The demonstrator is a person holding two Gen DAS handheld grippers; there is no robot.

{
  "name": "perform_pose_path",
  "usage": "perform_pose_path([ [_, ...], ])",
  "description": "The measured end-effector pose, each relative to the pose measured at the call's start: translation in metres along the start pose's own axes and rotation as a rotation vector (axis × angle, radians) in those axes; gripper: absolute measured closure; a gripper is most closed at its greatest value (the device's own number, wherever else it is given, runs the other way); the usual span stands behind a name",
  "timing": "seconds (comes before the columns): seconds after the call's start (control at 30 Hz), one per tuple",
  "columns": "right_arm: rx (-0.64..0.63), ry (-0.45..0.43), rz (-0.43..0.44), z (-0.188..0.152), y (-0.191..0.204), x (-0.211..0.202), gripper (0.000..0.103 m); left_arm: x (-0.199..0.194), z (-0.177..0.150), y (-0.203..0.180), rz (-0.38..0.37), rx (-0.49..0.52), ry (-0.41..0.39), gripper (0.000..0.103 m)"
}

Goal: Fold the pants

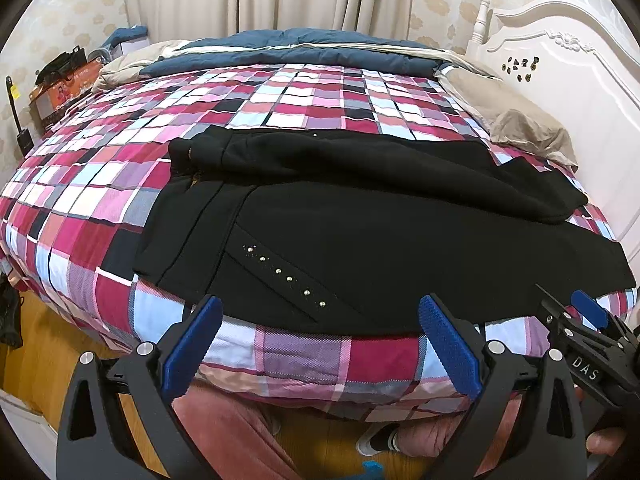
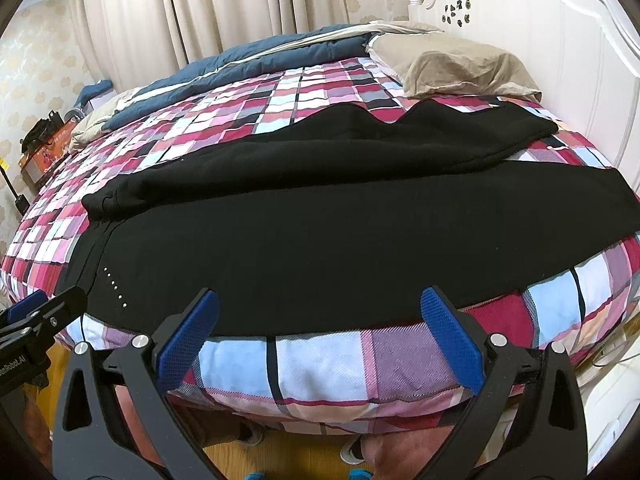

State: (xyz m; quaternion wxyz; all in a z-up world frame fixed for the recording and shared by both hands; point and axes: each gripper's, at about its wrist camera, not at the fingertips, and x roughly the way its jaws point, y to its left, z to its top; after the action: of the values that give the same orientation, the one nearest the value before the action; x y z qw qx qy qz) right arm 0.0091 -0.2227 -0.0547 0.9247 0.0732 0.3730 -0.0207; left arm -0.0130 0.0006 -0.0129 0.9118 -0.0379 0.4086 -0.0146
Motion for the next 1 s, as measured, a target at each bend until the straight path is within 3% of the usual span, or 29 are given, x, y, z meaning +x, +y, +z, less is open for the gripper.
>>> perform_pose_path([
  [0.77,-0.015,0.034,0.028,-0.004,0.008,0.008,0.002,0.008,-0.001,-0.001,-0.009,0.006,0.025,0.005],
  [1.0,-0.022,0.066,0.169,0.041,0.006,0.023,0.002,0.035,0.037,0.061,-0.196,-0.062,0.116,0.005],
])
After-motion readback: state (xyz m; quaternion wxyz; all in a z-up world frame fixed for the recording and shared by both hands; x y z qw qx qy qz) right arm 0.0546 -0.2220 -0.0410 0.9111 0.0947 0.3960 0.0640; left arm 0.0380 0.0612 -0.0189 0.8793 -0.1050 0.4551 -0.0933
